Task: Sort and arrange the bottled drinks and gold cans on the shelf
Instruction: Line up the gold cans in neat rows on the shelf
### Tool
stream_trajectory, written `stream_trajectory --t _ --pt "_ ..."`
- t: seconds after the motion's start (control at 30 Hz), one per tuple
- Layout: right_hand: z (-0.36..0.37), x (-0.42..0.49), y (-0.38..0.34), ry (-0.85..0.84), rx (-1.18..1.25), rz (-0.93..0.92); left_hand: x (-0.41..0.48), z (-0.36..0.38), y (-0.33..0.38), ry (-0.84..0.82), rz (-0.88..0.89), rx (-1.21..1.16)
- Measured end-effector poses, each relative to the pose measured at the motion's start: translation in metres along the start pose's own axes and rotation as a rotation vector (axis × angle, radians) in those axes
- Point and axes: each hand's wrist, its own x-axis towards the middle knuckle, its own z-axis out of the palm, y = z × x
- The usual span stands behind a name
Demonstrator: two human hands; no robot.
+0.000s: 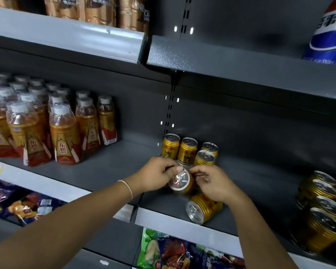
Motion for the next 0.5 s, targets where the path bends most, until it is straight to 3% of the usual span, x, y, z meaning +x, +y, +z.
stream_trajectory --t 0.13,0.5 --pt "0.001 -0.003 0.001 0.018 0.040 0.005 0.018 0.004 0.008 0.014 -0.121 0.107" --pt "-0.005 -0.016 0.005 0.096 0.170 0.084 0.035 0.020 0.020 0.041 -0.119 0.337"
